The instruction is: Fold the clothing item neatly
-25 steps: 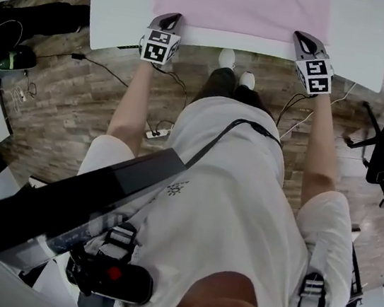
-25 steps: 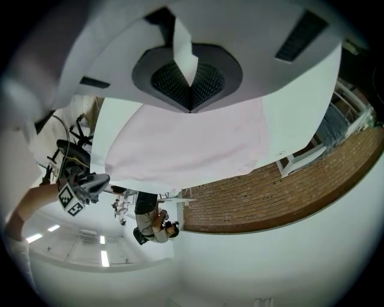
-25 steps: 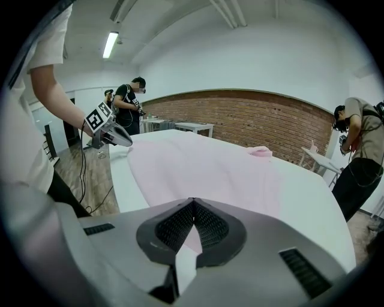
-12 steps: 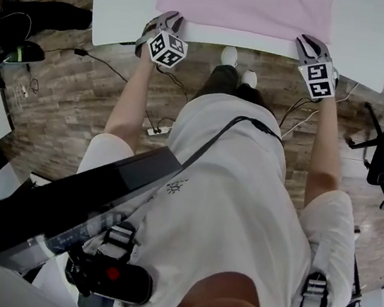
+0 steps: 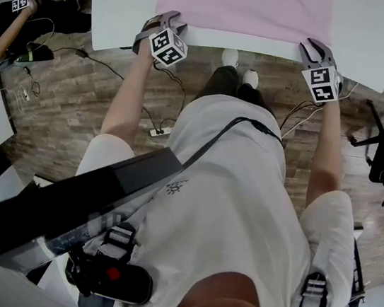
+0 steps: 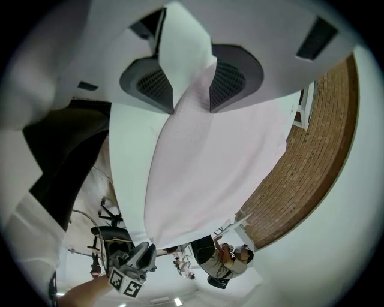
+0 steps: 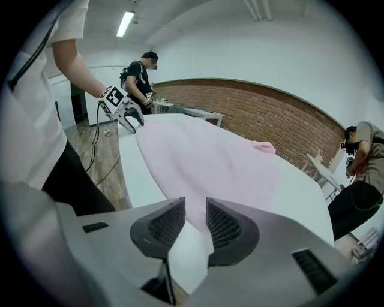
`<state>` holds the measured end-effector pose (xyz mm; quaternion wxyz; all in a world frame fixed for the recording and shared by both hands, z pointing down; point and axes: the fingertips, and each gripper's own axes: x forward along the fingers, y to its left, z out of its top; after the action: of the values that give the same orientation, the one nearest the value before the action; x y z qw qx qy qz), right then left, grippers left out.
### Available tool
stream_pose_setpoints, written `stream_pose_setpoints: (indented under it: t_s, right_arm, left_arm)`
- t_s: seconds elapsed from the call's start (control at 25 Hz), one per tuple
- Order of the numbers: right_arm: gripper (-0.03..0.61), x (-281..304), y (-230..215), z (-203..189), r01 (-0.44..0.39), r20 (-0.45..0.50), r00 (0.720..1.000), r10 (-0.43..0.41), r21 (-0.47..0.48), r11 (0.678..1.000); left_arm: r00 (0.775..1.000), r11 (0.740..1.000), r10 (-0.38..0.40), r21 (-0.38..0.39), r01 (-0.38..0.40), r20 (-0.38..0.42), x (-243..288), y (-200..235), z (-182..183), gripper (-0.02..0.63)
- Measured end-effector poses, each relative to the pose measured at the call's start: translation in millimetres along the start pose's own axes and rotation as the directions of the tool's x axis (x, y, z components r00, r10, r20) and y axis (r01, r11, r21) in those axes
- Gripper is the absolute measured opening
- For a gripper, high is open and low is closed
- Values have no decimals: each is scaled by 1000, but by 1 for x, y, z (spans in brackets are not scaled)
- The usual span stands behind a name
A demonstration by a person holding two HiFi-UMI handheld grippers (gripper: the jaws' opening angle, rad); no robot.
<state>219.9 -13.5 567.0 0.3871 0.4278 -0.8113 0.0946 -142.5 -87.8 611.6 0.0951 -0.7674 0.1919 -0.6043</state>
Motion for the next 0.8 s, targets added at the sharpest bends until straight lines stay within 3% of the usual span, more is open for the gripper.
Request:
stream_pose_setpoints:
  t_s: [0.16, 0.24, 0.32, 0.52, 0.64, 0.8]
  right_arm:
    - [91, -3, -1, -5, -14, -34, 999, 12, -66, 998]
    - [152, -4, 6, -9, -55, -67, 997, 47, -131, 990]
    - [179, -3, 13, -11, -91, -91, 993, 75, -188, 978]
    - [181, 7, 11, -12, -132, -144, 985, 93, -287, 949]
    - [181, 13, 9, -22, -177, -200, 973, 114, -337, 925]
    - [179, 19, -3, -24, -179, -202, 972, 118, -316, 932]
  left_arm:
    - [997, 997, -66, 40, 68, -33, -1, -5, 4, 179]
    - [996, 995, -83, 45, 85, -40, -3, -5, 7, 174]
    - [996, 996, -80, 41, 82, -36, -4, -3, 10, 85]
    - [996, 997, -74, 27, 76, -44, 2, 0, 15, 34]
    - [995, 995, -94, -16, 94, -17, 1, -2, 20, 9]
    - [987, 975, -136, -163, 148, 86, -12, 7, 29, 8]
